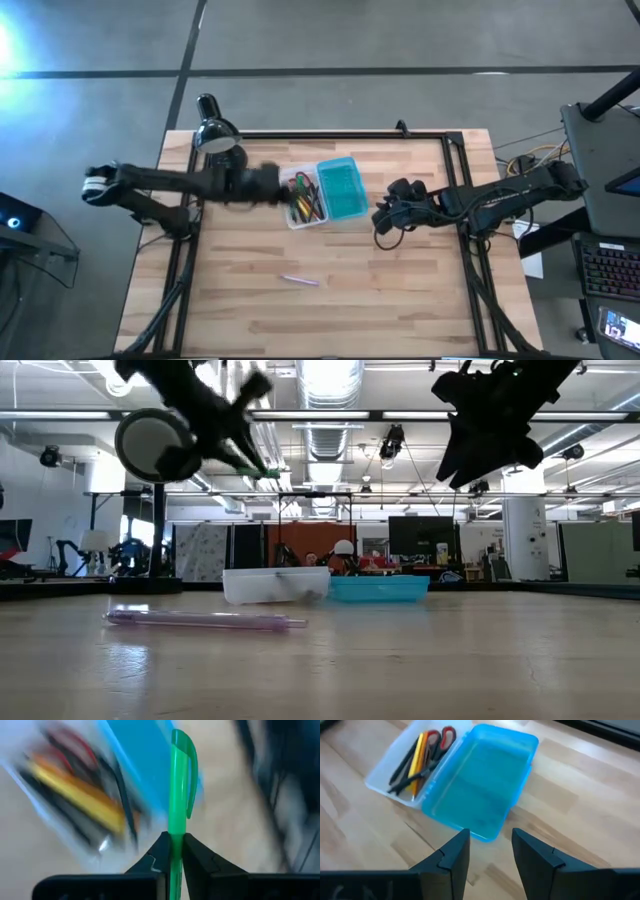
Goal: Pick & place school supplies into a supply box
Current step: Put the green pen into the supply box, then put the transparent purple pen into the supply box
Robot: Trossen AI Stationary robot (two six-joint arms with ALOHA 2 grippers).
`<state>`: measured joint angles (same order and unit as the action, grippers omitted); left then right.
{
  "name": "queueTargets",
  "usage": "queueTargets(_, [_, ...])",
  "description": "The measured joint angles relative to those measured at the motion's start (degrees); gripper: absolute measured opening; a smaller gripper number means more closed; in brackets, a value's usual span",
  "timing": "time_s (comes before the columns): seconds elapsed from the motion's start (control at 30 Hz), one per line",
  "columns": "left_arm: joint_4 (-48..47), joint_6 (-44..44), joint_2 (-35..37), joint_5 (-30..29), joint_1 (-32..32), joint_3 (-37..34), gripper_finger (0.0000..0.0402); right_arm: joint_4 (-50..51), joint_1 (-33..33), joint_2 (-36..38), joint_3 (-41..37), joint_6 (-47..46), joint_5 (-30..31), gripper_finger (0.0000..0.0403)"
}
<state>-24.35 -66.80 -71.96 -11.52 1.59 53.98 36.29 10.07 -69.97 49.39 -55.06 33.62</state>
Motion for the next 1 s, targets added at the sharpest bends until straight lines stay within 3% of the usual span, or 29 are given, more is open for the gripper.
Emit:
queueTargets(0.13, [11.4,-5.8,-1.3,0.0,11.4,-6.2,0.0013,-1.4,0.1,-0.2,0.0,-0.7,0.5,0.0136])
queueTargets(0.27, [24.9,-8.3,-6.8,12.0,16.1,-10.4,0.0046,-1.7,0.1,-0.3,0.0,-0.6,0.7,0.0136])
queueTargets(0.4, [23.9,-6.2,-13.0,13.4,15.9,-11.4,0.0075,-1.8,0.0,-0.3,0.0,-0.6,0.7,0.0136])
queueTargets(0.53, [21.0,-2.0,-13.0,14.8,15.8,-10.7,0.0085,-3.4,0.0,-0.3,0.0,5.1,-2.8,0.0136])
queueTargets(0.67, [20.8,13.6,-5.5,15.5,11.8,-9.3,0.0087,-10.9,-0.5,-1.9,0.0,22.4,-17.7,0.0136])
queueTargets(0.8, [16.1,26.4,3.8,14.8,4.2,-8.3,0.0087,-18.0,-2.9,-7.5,0.0,25.1,-28.8,0.0136])
queueTargets(0.9, [8.3,26.0,9.3,13.8,-1.9,-8.2,0.0087,-24.8,-3.3,-13.9,0.4,25.6,-36.6,0.0137])
queueTargets(1.0, [1.2,19.9,13.6,8.8,-7.5,-8.2,0.0087,-29.3,-1.2,-20.3,4.1,29.3,-38.3,0.0137])
